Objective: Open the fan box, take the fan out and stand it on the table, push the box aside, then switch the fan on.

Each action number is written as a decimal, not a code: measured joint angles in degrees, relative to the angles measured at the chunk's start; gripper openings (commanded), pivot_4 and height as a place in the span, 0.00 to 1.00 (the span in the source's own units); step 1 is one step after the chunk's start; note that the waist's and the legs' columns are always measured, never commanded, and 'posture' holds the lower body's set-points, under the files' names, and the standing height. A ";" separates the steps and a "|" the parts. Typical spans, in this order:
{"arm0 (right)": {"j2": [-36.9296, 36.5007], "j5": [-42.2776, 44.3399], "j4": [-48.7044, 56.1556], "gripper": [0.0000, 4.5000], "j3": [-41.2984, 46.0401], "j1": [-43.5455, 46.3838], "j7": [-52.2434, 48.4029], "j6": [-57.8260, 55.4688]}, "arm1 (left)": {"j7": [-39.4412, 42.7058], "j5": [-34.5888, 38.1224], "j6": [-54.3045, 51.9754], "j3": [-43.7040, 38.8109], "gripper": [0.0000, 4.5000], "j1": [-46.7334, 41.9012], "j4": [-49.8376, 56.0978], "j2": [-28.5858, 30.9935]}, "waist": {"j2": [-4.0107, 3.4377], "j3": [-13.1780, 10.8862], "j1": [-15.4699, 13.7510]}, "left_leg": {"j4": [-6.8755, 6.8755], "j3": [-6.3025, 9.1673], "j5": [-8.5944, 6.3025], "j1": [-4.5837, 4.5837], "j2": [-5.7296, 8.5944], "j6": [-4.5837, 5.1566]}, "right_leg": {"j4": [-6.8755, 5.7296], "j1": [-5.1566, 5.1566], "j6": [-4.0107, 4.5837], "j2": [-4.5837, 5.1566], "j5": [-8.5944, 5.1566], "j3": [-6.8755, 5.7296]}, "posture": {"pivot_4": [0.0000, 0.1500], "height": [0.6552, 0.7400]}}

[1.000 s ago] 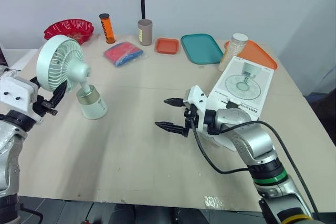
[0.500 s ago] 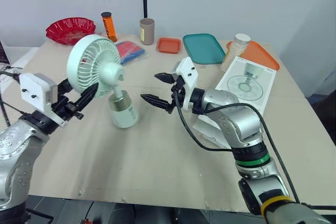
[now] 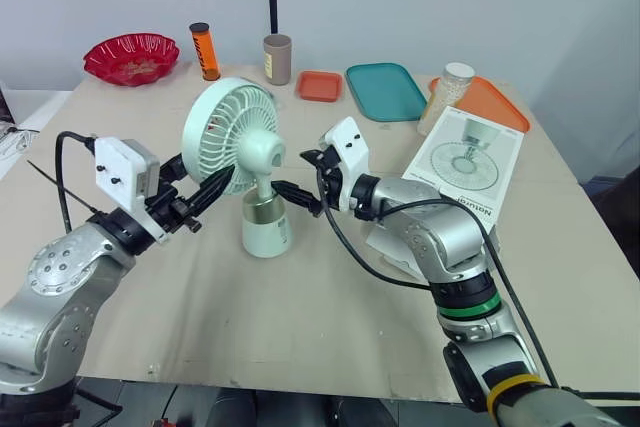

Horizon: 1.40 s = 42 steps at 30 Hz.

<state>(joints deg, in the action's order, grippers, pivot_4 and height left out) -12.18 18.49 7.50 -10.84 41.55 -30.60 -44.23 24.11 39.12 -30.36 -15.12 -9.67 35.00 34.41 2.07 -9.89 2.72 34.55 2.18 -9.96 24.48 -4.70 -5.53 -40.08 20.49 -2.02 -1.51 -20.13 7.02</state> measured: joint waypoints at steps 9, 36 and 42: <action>-1.30 2.37 2.70 1.00 0.09 -0.29 -2.55 -3.58 | 0.92 -2.75 0.67 1.49 0.45 -0.74 -0.62 -1.67 | -0.01 -0.01 0.03 | 0.00 0.00 0.00 0.05 -0.01 0.00 | 0.00 0.06 0.00 -0.01 0.00 0.00 | 1.00 0.99; 0.24 3.79 3.46 0.60 -2.69 0.35 -0.60 -6.90 | 1.41 -6.10 1.28 4.02 0.45 -1.53 -1.40 -4.04 | 0.00 0.00 0.03 | 0.02 0.06 0.04 0.33 -0.01 -0.06 | -0.05 0.40 0.05 -0.02 0.03 -0.04 | 1.00 0.99; 1.18 3.63 2.02 0.47 -2.52 1.57 0.74 -7.37 | 1.79 -6.60 2.48 3.99 0.45 -1.61 -2.39 -4.25 | 0.00 0.00 0.00 | 0.03 0.09 0.05 0.35 0.00 -0.08 | -0.06 0.41 0.06 -0.02 0.04 -0.08 | 1.00 0.99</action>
<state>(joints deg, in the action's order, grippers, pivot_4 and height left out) -11.00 22.13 9.52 -13.37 43.12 -29.86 -51.61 25.90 32.52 -27.88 -11.12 -11.28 32.61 30.17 2.07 -9.89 2.72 34.58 2.28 -9.91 24.83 -4.70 -5.61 -40.14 20.89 -1.96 -1.52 -20.09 6.95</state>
